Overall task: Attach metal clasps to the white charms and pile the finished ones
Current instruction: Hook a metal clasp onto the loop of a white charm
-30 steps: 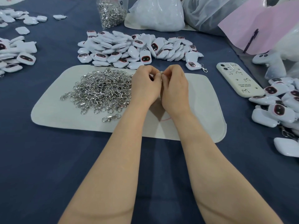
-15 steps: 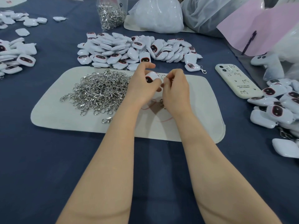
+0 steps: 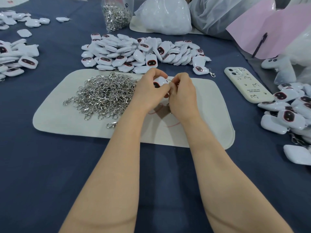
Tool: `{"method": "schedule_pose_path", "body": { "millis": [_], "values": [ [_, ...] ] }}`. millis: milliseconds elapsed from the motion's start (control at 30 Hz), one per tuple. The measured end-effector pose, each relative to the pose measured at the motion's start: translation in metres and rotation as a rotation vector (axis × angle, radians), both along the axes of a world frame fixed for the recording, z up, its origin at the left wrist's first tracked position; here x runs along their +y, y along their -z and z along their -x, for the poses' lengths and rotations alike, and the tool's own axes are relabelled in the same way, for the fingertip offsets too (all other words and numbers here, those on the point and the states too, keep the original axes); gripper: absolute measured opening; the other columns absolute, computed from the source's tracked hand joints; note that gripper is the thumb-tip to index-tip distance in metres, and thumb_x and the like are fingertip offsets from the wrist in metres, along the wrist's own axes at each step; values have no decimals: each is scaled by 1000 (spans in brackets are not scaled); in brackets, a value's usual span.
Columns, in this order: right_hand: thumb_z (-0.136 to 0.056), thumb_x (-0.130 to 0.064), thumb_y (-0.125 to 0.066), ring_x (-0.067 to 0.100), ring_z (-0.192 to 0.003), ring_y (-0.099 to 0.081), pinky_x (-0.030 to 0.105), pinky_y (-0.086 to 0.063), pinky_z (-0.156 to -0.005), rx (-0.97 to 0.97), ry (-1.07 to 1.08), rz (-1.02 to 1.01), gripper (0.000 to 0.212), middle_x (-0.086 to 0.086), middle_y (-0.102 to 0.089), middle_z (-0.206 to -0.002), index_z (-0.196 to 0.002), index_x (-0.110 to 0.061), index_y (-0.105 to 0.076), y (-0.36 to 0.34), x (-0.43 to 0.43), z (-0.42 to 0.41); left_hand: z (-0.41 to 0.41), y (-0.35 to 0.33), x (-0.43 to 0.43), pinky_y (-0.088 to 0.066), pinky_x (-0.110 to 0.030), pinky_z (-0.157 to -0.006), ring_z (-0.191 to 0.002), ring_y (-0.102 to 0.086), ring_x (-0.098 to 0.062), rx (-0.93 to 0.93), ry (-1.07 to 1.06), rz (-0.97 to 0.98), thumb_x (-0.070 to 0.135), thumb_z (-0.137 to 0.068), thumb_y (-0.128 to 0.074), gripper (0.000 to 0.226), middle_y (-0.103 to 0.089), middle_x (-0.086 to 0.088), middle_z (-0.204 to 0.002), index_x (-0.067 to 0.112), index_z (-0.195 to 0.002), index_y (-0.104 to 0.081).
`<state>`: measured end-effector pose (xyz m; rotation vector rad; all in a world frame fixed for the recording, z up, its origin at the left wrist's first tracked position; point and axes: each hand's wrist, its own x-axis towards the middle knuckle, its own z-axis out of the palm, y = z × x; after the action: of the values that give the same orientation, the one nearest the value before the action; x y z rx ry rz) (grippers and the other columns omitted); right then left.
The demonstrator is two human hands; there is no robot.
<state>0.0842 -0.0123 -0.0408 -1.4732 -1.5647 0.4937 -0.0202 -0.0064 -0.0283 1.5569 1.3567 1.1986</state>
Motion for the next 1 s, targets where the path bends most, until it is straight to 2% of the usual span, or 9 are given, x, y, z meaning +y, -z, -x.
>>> {"method": "schedule_pose_path", "body": {
  "millis": [67, 133, 200, 367, 500, 867, 933, 1000],
  "values": [
    [-90, 2, -40, 20, -85, -45, 17, -30, -60, -6, -12, -3, 14, 9, -51, -99, -93, -12, -40, 0, 0, 0, 1, 0, 0, -40, -5, -52, -59, -60, 3, 13, 4, 12, 7, -83, -59, 19, -56, 7, -96, 20, -98, -55],
    [-91, 1, -40, 19, -84, -44, 19, -26, -60, -18, -24, -1, 13, 7, -50, -97, -93, -12, -40, 0, 0, 1, 1, 0, 0, -42, -9, -53, -71, -66, -14, 23, 1, 32, 9, -84, -60, 19, -56, 5, -100, 20, -97, -55],
    [-92, 1, -40, 19, -83, -43, 19, -25, -61, -38, -31, -3, 13, 6, -49, -96, -92, -12, -40, 1, 0, 0, 2, 0, 0, -42, -10, -52, -76, -66, -20, 32, -2, 44, 9, -84, -60, 18, -55, 5, -100, 19, -98, -55],
    [-91, 1, -42, 18, -80, -43, 20, -25, -62, -68, -57, -16, 14, 4, -49, -92, -91, -13, -41, 2, 1, -1, 3, 0, 1, -45, -12, -52, -53, -61, -4, -6, 1, 71, 5, -84, -59, 19, -59, -1, -99, 18, -97, -55],
    [-91, 0, -43, 18, -78, -43, 19, -26, -60, -78, -77, -16, 13, 4, -49, -92, -90, -13, -41, 1, 1, -1, 5, 1, 1, -50, -15, -52, -47, -60, 1, -42, 9, 86, 3, -84, -59, 18, -59, -1, -96, 16, -96, -56],
    [-92, -2, -43, 18, -80, -44, 20, -26, -61, -94, -79, 19, 11, 4, -50, -92, -90, -13, -41, 1, 2, -2, 8, 2, -1, -56, -31, -65, -51, -62, -3, 6, 22, 68, 5, -83, -60, 18, -61, -6, -104, 16, -98, -58],
    [-92, -3, -43, 17, -81, -45, 20, -27, -62, -77, -66, 16, 11, 3, -51, -92, -90, -13, -42, 1, 2, -3, 7, 2, 0, -57, -30, -65, -58, -66, -9, 17, 26, 68, 6, -84, -60, 19, -61, -6, -104, 17, -98, -58],
    [-92, -3, -44, 18, -81, -47, 20, -29, -64, -79, -61, 22, 10, 4, -52, -91, -91, -13, -42, 2, 2, -3, 6, 2, 0, -57, -34, -72, -75, -68, -21, 35, 22, 63, 8, -84, -60, 19, -61, -4, -104, 18, -99, -58]
  ]
}}
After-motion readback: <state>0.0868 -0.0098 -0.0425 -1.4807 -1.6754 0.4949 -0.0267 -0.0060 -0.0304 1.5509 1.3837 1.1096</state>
